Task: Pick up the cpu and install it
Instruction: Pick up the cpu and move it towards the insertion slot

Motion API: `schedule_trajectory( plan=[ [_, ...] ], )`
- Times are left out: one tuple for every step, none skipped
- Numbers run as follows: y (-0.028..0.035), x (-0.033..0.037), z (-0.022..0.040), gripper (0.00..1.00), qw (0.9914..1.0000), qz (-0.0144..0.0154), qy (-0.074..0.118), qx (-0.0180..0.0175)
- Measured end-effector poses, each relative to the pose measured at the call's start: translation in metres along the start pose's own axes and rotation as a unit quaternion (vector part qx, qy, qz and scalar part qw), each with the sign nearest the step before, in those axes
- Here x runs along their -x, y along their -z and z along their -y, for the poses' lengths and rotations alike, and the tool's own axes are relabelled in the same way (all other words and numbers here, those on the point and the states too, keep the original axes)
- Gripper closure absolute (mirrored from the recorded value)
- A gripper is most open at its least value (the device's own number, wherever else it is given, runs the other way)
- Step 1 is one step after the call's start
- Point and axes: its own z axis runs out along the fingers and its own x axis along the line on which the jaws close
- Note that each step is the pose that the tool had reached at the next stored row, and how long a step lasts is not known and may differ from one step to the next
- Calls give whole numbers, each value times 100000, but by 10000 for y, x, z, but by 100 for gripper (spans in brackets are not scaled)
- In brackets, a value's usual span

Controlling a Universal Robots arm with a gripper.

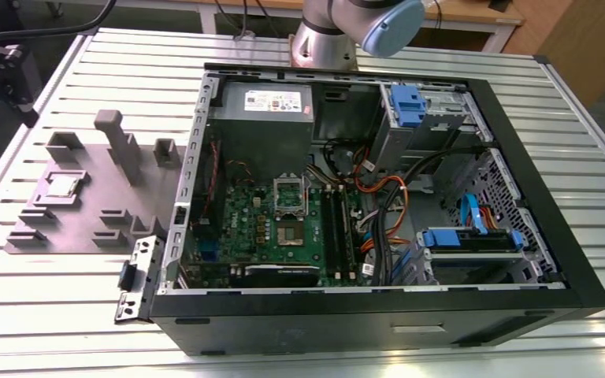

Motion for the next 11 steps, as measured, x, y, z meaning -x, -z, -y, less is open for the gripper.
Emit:
schedule_trajectory(
  plan=[
    [-16, 0, 1, 41, 100000, 1, 55, 3],
    [-34, 0, 2, 41, 100000, -3, 66, 1],
    [-52, 0, 3, 41, 100000, -6, 69, 1],
    [-71, -1, 4, 41, 100000, -4, 71, 1],
    [-89, -1, 5, 41, 100000, -8, 72, 2],
    [-108, -1, 5, 41, 100000, -24, 70, 4],
    [-125, -2, 6, 41, 100000, -56, 66, 4],
    [-141, -2, 7, 41, 100000, -78, 66, 2],
    [-150, -2, 7, 41, 100000, -80, 65, 2],
    [-152, -2, 7, 41, 100000, -96, 67, -2],
    [-152, -2, 7, 41, 100000, -97, 65, -5]
  ],
)
